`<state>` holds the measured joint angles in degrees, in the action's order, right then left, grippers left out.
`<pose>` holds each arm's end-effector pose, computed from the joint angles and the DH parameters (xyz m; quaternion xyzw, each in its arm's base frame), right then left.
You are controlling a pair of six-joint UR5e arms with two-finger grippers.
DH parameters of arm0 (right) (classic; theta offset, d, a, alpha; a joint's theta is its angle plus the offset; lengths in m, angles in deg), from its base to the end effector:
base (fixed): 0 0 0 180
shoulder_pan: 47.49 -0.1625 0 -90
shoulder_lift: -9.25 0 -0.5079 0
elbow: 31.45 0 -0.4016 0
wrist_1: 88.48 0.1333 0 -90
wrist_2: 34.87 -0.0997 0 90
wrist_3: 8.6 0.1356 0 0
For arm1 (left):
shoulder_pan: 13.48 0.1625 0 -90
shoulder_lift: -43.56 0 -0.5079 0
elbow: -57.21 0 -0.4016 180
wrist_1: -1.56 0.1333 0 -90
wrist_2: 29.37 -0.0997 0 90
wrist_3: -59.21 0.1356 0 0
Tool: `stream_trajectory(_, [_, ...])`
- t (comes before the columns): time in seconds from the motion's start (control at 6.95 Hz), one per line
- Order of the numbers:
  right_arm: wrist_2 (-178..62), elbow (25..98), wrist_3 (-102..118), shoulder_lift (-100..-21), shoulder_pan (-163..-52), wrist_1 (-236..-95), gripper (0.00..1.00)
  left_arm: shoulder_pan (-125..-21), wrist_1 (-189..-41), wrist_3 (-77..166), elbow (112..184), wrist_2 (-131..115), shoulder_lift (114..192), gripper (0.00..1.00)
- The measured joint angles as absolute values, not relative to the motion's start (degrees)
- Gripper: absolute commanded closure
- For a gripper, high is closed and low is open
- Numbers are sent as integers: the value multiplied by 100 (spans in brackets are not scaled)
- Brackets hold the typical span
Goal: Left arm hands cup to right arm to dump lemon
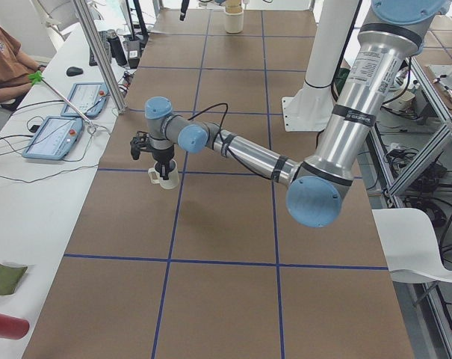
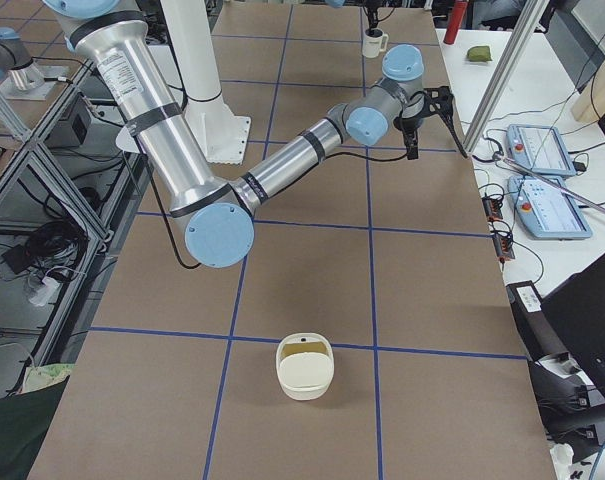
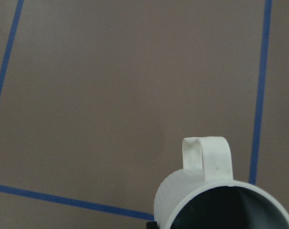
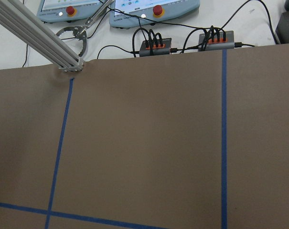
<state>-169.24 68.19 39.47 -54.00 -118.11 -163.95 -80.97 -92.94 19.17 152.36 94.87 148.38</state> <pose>-0.1927 -0.6637 0.3615 0.1418 -0.5046 0.0499 0.8502 0.1941 -0.6173 0.5771 0.0237 0.3510 -0.0807 0.9326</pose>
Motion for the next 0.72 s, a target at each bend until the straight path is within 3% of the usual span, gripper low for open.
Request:
stream_trajectory(0.29, [-17238,6945,3695,-5677,-12021,-16584,0,-8059,-9367,1950,15833,9500,14014,100])
stream_trajectory(0.72, [-17334,7068,3482,-5996,-12058,-16639,0,-7576,-10164,1222,16100,9503,13350,100])
